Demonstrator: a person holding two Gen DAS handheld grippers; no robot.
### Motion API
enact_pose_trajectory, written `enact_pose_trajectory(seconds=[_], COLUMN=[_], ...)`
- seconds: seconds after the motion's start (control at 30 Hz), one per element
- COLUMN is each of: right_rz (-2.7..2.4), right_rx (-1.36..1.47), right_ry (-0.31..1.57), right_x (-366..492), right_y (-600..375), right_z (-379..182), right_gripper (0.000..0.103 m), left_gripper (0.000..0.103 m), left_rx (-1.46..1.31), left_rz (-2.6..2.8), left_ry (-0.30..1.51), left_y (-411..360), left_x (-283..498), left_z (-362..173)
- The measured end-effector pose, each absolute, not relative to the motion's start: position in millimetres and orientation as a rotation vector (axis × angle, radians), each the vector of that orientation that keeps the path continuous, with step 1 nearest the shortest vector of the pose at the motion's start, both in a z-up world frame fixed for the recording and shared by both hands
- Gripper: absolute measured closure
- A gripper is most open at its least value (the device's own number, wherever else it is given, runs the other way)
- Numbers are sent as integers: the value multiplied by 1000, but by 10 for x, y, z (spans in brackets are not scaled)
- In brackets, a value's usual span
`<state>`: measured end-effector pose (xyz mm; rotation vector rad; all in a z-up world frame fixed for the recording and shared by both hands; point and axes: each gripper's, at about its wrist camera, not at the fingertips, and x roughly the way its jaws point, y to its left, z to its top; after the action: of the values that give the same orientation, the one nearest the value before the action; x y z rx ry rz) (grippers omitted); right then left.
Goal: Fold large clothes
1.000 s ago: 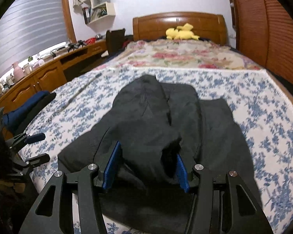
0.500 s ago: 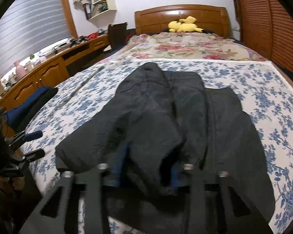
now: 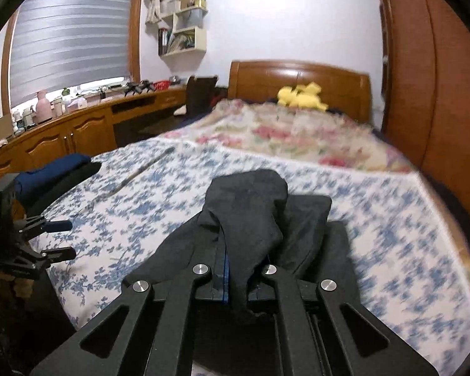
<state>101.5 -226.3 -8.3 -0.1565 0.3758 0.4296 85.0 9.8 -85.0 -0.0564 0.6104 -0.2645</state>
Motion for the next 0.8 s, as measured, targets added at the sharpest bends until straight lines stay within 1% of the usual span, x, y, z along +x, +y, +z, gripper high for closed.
enact_pose_trajectory(seconds=[0.1, 0.17, 0.23, 0.37, 0.43, 0.47, 0.5, 0.53, 0.57, 0.6, 0.63, 0.67, 0.7, 0.8], right_rz=[394, 353, 300, 213, 212, 213, 211, 210, 193, 175, 163, 165, 170, 169], right_rx=[-146, -136, -128, -104, -87, -79, -74, -69, -68, -72, -75, -72, -69, -95], right_ry=[352, 356, 402, 571, 615, 619, 616, 613, 608, 600, 588, 571, 556, 517], right_x=[813, 735, 738, 872, 860, 833, 809, 775, 730, 718, 681, 633, 597, 458], right_y=[-2523, -2723, -2872, -3161, -3188, -3186, -3164, -3150, -3140, -3132, -3134, -3144, -3160, -3042], right_z=[17, -13, -183, -766, -928, -948, -944, -916, -877, -820, -764, -699, -625, -457], right_gripper=[99, 99, 99, 99, 97, 93, 86, 83, 77, 67, 62, 53, 48, 46], left_gripper=[22, 22, 22, 22, 22, 22, 22, 22, 22, 22, 22, 22, 22, 22], left_rx=[-62, -61, -65, -62, -55, -50, -46, -41, -39, -39, -39, -39, -39, -36], left_rz=[-264, -262, -267, -275, -279, -282, -284, -285, -286, -288, -291, -293, -294, -296], left_ry=[605, 603, 600, 602, 604, 604, 603, 602, 602, 601, 600, 598, 597, 592], left_y=[96, 88, 73, 24, -11, -28, -41, -53, -61, -72, -76, -79, -86, -103], left_x=[854, 858, 858, 868, 868, 868, 860, 859, 858, 855, 853, 849, 844, 838], left_z=[-802, -779, -763, -753, -752, -747, -739, -731, -723, -715, -706, -697, -687, -667])
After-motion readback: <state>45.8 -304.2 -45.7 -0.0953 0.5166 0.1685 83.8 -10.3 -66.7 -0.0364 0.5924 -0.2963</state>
